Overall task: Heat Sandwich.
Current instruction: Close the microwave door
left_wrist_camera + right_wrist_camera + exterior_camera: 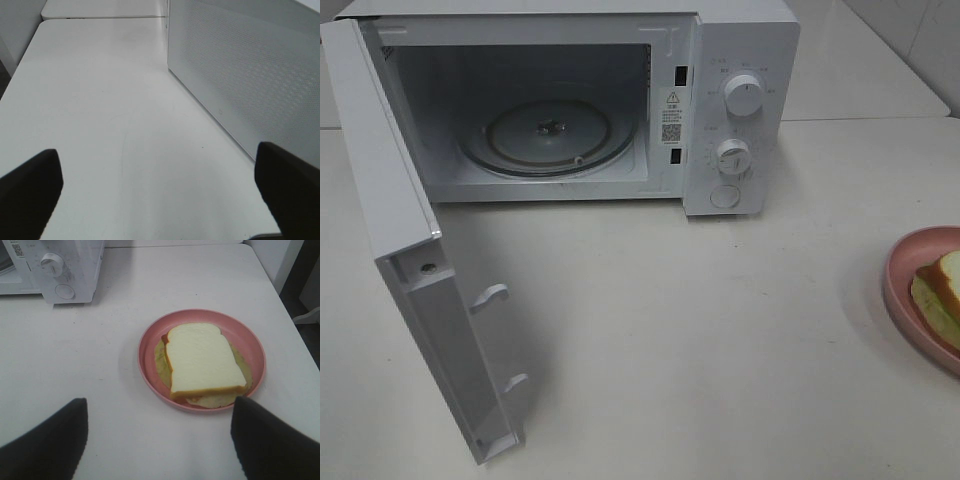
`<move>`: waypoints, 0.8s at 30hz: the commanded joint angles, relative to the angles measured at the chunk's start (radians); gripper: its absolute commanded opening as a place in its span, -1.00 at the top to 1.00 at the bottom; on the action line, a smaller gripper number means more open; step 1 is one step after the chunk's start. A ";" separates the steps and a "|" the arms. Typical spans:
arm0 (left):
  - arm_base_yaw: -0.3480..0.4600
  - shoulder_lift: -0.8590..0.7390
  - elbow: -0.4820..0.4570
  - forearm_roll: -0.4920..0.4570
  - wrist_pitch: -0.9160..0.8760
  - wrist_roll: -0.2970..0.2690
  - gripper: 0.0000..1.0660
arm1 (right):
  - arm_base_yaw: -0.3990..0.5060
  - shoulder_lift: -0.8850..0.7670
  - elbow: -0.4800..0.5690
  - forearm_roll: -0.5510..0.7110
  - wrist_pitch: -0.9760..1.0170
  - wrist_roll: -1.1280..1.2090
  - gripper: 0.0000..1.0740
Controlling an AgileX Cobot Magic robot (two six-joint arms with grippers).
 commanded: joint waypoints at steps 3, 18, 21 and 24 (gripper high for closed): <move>-0.006 -0.020 0.004 0.000 -0.004 -0.003 -0.87 | -0.008 -0.026 0.001 0.006 -0.012 -0.003 -0.41; -0.006 -0.020 0.004 -0.003 -0.004 -0.007 -0.87 | -0.008 -0.026 0.001 0.006 -0.012 -0.003 -0.41; -0.006 -0.020 0.004 -0.003 -0.005 -0.011 -0.87 | -0.008 -0.026 0.001 0.006 -0.012 -0.003 -0.41; -0.006 0.002 0.000 -0.007 -0.010 -0.014 -0.87 | -0.008 -0.026 0.001 0.006 -0.012 -0.003 -0.41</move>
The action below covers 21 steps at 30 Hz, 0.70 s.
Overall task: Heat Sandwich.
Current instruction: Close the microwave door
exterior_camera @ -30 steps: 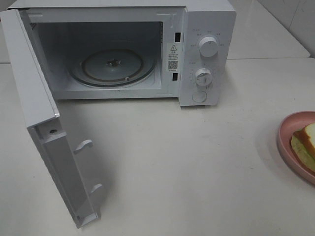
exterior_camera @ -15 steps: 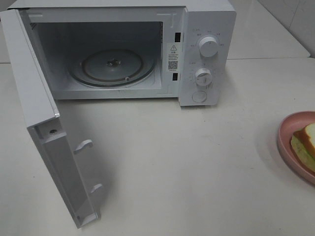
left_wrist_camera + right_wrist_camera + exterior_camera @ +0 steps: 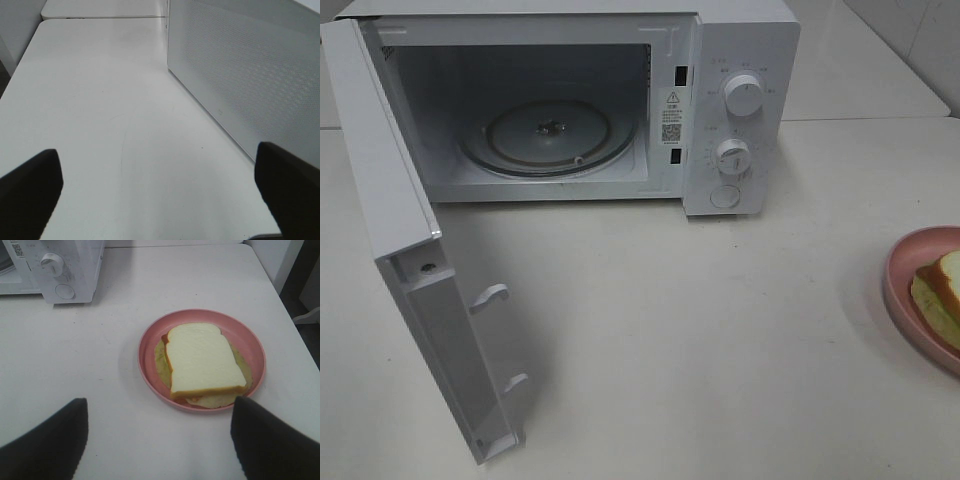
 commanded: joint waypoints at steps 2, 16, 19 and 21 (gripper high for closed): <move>-0.006 0.029 -0.011 -0.007 -0.021 -0.011 -0.87 | -0.008 -0.026 0.001 0.006 -0.012 -0.003 -0.41; -0.006 0.256 -0.034 0.012 -0.239 -0.009 -0.22 | -0.008 -0.026 0.001 0.006 -0.012 -0.003 -0.41; -0.006 0.325 -0.025 0.012 -0.308 -0.008 0.28 | -0.008 -0.026 0.001 0.006 -0.012 -0.003 -0.41; -0.006 0.344 -0.019 0.012 -0.335 -0.008 0.43 | -0.008 -0.026 0.001 0.006 -0.012 -0.003 -0.41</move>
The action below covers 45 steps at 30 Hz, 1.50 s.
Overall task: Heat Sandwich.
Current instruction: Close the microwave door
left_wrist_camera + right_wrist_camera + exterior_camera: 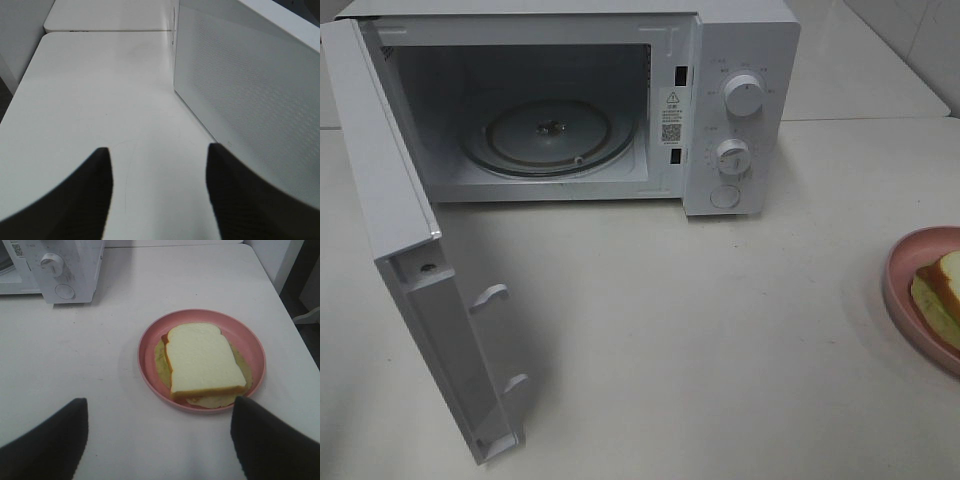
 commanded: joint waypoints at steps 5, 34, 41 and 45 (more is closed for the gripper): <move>-0.006 0.128 0.035 0.009 -0.208 -0.007 1.00 | -0.008 -0.026 0.001 0.005 -0.012 -0.003 -0.41; -0.006 0.695 0.299 0.062 -1.316 -0.008 1.00 | -0.008 -0.026 0.001 0.005 -0.012 -0.003 -0.40; -0.006 0.883 0.299 0.202 -1.501 -0.099 1.00 | -0.008 -0.026 0.001 0.005 -0.012 -0.003 -0.40; -0.008 0.967 0.297 0.278 -1.579 -0.129 1.00 | -0.008 -0.026 0.001 0.005 -0.012 -0.003 -0.40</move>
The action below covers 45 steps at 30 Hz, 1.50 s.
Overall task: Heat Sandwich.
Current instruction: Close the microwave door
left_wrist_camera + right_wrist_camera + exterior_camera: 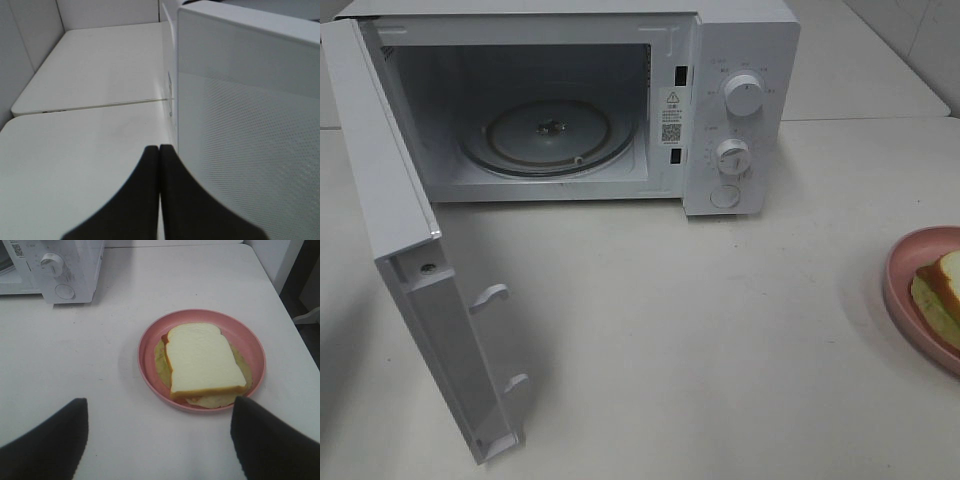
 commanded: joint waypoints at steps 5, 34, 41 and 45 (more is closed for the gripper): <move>-0.068 0.127 -0.032 0.095 -0.094 -0.037 1.00 | -0.008 -0.026 0.001 0.005 -0.012 -0.003 -0.40; -0.503 0.420 -0.318 -0.238 -0.083 0.085 1.00 | -0.008 -0.026 0.001 0.005 -0.012 -0.003 -0.40; -0.613 0.505 -0.429 -0.396 -0.083 0.176 1.00 | -0.008 -0.026 0.001 0.005 -0.012 -0.003 -0.40; -0.649 0.546 -0.484 -0.443 -0.077 0.183 1.00 | -0.008 -0.026 0.001 0.005 -0.012 -0.003 -0.40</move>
